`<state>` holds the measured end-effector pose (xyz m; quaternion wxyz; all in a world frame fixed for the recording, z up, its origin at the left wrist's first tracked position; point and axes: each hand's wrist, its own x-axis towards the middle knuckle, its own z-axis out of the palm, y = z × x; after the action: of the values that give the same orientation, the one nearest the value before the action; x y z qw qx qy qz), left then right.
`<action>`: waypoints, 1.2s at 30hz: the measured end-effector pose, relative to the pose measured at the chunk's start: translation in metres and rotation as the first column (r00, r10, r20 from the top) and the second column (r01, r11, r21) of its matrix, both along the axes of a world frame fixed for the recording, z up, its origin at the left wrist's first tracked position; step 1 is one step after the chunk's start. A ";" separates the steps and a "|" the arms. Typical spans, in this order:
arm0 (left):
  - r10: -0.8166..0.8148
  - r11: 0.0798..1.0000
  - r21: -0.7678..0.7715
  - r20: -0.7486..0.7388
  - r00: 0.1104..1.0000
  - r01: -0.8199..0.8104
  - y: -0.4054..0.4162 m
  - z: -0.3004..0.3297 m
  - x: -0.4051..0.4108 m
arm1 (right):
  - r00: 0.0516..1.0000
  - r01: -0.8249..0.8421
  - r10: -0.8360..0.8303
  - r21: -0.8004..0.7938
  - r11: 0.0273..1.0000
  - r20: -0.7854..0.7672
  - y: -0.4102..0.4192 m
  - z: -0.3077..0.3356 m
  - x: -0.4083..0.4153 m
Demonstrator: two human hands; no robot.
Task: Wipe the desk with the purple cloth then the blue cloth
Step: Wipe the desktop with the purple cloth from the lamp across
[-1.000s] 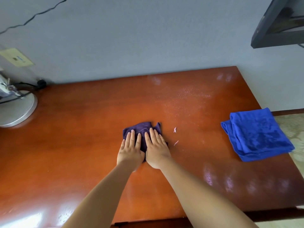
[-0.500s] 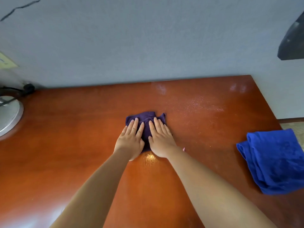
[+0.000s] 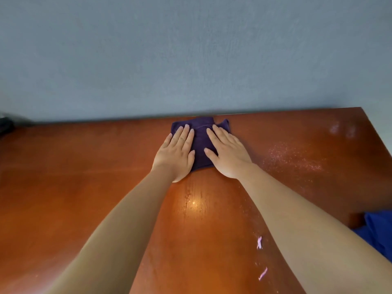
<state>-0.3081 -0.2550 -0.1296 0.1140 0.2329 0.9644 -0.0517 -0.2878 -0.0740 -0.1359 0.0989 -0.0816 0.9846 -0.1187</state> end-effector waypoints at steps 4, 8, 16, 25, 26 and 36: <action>0.003 1.000 0.005 0.019 1.000 -0.003 0.006 -0.001 -0.024 | 0.999 0.031 -0.031 0.016 0.999 -0.015 0.005 -0.003 -0.019; 0.034 0.999 0.013 0.075 0.997 -0.035 0.014 0.002 -0.033 | 0.997 0.075 -0.075 0.007 0.997 0.002 0.002 -0.003 -0.024; 0.055 0.998 0.003 0.062 0.997 -0.055 0.015 0.001 0.032 | 0.997 0.070 -0.071 0.004 0.998 0.033 -0.003 -0.001 0.041; 0.076 0.996 0.042 0.048 0.996 -0.078 0.015 0.003 0.080 | 0.996 0.059 -0.060 0.019 0.998 0.060 -0.007 0.006 0.088; 0.073 0.996 0.044 0.046 0.996 -0.075 0.015 0.003 0.075 | 0.996 0.062 -0.062 0.016 0.998 0.057 -0.006 0.006 0.081; 0.038 0.999 -0.003 -0.035 0.999 -0.038 0.023 -0.004 -0.016 | 0.997 0.076 -0.076 0.041 0.996 -0.008 0.007 -0.005 -0.004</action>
<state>-0.3243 -0.2318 -0.1337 0.0983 0.2134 0.9704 -0.0552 -0.2917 -0.0674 -0.1409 0.0927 -0.0425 0.9895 -0.1019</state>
